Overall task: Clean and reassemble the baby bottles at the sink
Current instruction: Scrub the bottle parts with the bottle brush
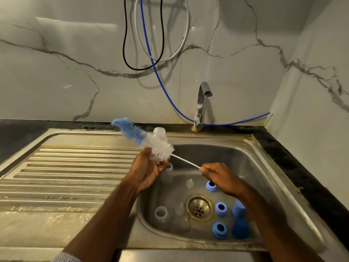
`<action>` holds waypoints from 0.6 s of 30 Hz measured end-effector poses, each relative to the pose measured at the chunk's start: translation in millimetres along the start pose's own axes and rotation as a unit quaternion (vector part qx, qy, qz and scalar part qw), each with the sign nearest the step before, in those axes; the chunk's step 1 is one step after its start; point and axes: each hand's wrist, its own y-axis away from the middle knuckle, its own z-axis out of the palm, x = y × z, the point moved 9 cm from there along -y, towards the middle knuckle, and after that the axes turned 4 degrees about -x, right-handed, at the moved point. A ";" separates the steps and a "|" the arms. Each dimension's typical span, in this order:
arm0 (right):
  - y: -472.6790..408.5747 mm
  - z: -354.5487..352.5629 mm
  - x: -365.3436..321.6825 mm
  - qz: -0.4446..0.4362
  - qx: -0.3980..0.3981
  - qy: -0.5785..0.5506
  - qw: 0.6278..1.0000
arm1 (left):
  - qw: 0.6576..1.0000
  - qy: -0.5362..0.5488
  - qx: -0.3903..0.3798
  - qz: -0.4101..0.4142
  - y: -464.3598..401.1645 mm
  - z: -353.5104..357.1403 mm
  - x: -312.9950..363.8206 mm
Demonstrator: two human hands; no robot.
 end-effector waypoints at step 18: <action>0.7 -5.3 -6.1 0.029 0.007 -0.004 1.000 | 1.000 -0.011 -0.021 -0.006 -1.6 6.6 -5.5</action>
